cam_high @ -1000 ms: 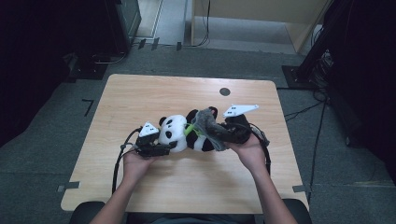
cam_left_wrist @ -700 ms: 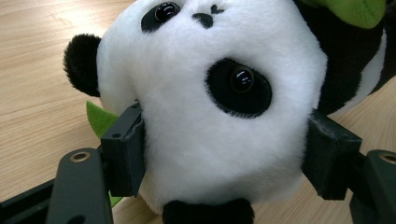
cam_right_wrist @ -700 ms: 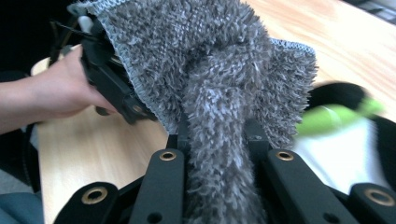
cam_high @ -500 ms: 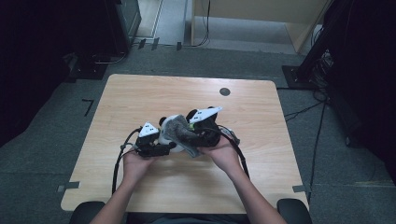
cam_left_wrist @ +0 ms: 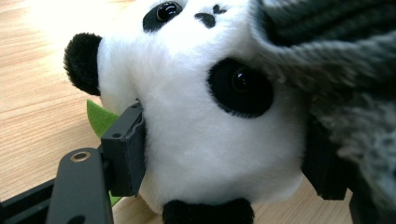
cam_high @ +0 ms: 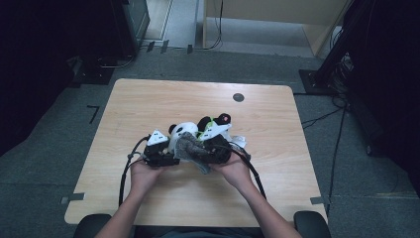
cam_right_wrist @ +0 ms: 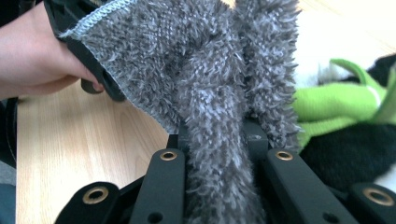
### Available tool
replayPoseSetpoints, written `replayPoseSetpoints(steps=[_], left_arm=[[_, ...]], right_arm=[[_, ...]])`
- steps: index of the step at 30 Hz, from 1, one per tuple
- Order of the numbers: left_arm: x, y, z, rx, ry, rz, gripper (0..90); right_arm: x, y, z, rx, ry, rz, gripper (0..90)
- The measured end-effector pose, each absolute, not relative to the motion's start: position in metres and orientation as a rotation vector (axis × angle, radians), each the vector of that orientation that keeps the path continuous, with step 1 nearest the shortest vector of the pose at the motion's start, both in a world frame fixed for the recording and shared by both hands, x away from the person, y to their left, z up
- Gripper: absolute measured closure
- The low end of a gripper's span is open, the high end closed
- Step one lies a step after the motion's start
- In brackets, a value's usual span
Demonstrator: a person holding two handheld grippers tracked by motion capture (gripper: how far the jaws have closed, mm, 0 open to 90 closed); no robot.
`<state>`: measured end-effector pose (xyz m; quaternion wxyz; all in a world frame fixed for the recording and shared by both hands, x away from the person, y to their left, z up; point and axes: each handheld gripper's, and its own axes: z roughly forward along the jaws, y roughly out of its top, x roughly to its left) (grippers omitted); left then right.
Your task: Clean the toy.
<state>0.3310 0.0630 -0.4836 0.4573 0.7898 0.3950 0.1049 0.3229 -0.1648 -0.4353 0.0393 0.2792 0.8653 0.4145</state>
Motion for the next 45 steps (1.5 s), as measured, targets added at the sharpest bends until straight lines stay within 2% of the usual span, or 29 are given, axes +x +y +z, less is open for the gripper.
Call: replayPoseSetpoints(steps=[10, 21, 45], left_arm=[[0.33, 0.062, -0.483, 1.956, 0.968, 0.264, 27.4], [0.331, 0.063, -0.483, 1.951, 0.976, 0.254, 27.9], [0.333, 0.063, -0.481, 1.973, 0.979, 0.245, 30.1]], right_arm=[[0.305, -0.194, -0.45, 0.842, 2.66, 1.188, 77.0], [0.294, -0.211, -0.445, 0.846, 2.609, 1.176, 76.9], [0.288, -0.274, -0.452, 1.017, 2.625, 1.2, 76.7]])
